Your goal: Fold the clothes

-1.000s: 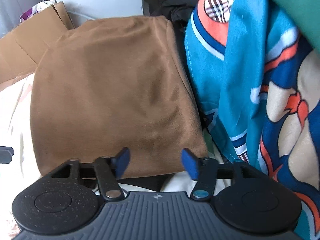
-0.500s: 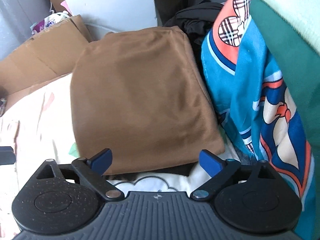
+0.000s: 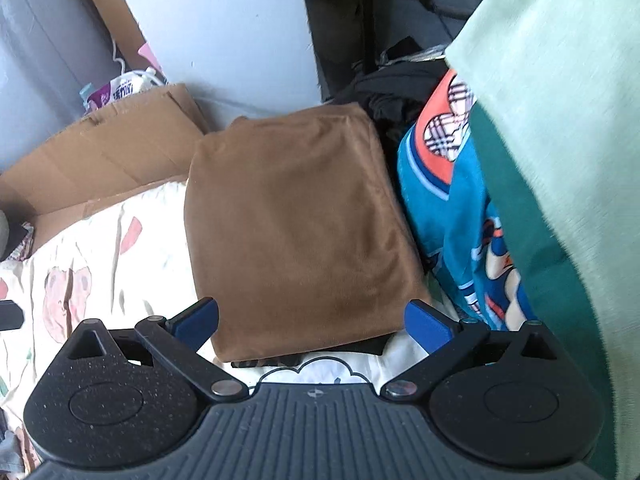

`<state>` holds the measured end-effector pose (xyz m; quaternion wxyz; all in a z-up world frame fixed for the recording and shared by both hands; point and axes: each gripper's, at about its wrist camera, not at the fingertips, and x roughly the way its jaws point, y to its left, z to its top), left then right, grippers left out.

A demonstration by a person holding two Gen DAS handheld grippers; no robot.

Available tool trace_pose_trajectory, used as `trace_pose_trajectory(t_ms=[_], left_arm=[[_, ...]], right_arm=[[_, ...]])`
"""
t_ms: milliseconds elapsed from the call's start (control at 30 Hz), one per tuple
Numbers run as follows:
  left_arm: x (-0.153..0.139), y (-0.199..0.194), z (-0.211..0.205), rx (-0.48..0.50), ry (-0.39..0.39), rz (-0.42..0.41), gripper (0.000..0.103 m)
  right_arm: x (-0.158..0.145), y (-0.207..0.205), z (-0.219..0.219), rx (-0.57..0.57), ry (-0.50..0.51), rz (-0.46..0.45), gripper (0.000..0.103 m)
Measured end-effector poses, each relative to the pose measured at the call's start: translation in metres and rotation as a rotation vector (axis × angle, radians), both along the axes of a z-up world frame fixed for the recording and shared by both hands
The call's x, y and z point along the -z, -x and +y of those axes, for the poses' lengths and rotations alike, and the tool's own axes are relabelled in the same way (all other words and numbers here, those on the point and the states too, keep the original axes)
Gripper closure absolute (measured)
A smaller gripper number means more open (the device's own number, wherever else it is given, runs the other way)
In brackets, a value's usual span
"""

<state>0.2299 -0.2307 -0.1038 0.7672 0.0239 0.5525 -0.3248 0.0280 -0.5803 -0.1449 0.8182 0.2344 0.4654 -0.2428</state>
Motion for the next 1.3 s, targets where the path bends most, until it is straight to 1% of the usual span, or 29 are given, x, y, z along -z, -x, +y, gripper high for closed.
trace_pose_trajectory(t_ms=[200, 333, 400, 533, 633, 733, 833, 933, 1067, 1200, 1300], left_arm=[[-0.026, 0.003, 0.012, -0.035, -0.009, -0.012, 0.002], [-0.049, 0.008, 0.023, -0.048, -0.029, -0.042, 0.001], [-0.060, 0.011, 0.033, -0.073, -0.023, -0.041, 0.001], [-0.081, 0.020, 0.054, -0.132, -0.043, -0.056, 0.001], [-0.096, 0.026, 0.072, -0.164, -0.053, -0.061, 0.001], [-0.113, 0.033, 0.092, -0.206, -0.052, -0.062, 0.001], [-0.129, 0.038, 0.113, -0.242, -0.070, -0.053, 0.001], [-0.144, 0.045, 0.133, -0.264, -0.086, -0.052, 0.001], [-0.167, 0.055, 0.159, -0.295, -0.097, -0.061, 0.001], [-0.191, 0.068, 0.183, -0.313, -0.089, -0.060, 0.001], [-0.210, 0.078, 0.201, -0.320, -0.098, -0.074, 0.001]], right_arm=[[-0.022, -0.001, -0.002, 0.020, -0.006, 0.006, 0.001], [-0.042, -0.001, 0.004, 0.021, -0.023, -0.004, 0.001], [-0.054, -0.001, 0.008, 0.014, -0.028, -0.011, 0.001], [-0.080, -0.003, 0.021, -0.018, -0.029, -0.022, 0.001], [-0.100, -0.003, 0.027, -0.018, -0.047, -0.040, 0.001], [-0.119, -0.004, 0.034, -0.024, -0.053, -0.045, 0.001], [-0.135, -0.005, 0.043, -0.044, -0.062, -0.046, 0.001], [-0.147, -0.006, 0.053, -0.053, -0.064, -0.035, 0.001], [-0.164, -0.007, 0.069, -0.096, -0.062, -0.019, 0.001], [-0.191, -0.005, 0.084, -0.136, -0.089, -0.037, 0.001], [-0.214, -0.007, 0.096, -0.162, -0.078, -0.055, 0.001]])
